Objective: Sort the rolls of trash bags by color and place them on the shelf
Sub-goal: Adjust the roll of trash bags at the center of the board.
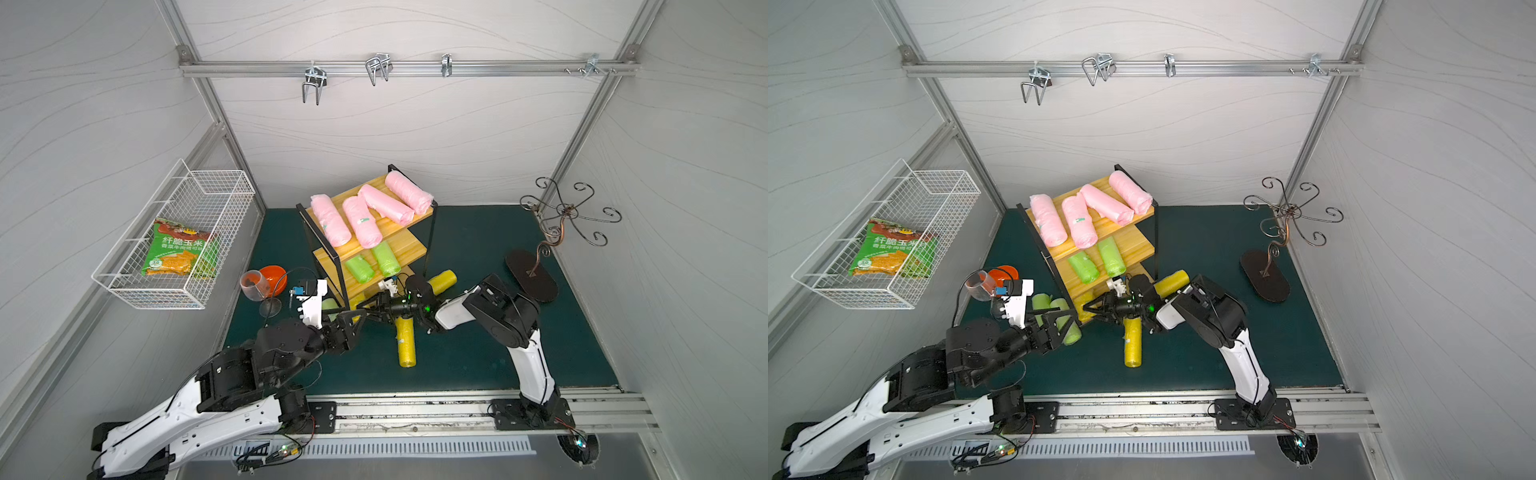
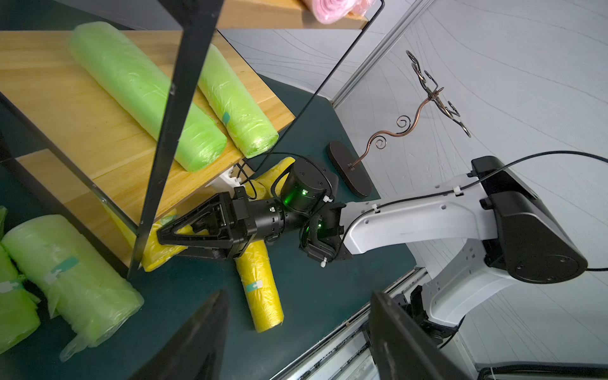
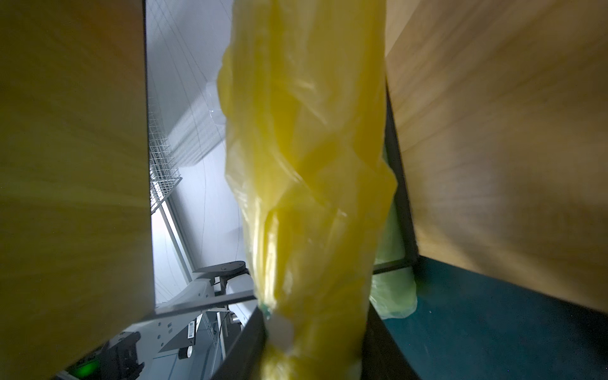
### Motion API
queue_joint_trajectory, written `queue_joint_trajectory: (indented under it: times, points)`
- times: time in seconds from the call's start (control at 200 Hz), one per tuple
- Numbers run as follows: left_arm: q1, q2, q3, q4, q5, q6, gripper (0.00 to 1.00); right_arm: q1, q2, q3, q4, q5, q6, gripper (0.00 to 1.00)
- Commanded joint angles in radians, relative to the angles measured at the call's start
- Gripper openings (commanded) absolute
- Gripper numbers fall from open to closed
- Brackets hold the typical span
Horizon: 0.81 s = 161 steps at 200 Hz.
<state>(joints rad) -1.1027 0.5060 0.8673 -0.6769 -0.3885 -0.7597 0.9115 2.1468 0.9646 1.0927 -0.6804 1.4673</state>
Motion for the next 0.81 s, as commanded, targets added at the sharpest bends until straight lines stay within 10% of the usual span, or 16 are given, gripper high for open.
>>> queue_joint_trajectory:
  times: [0.0, 0.525, 0.8]
  points:
    - [0.0, -0.002, 0.001, 0.06, 0.0, 0.001, 0.72, 0.047, 0.047, -0.016, 0.059, -0.014, 0.04, 0.0]
    - [0.0, -0.002, 0.001, 0.056, 0.008, 0.001, 0.71, -0.155, -0.184, -0.281, -0.229, 0.041, -0.17, 0.0]
    - [0.0, -0.006, -0.001, 0.054, 0.005, -0.003, 0.71, -0.092, -0.33, -0.126, -0.639, 0.054, -0.408, 0.0]
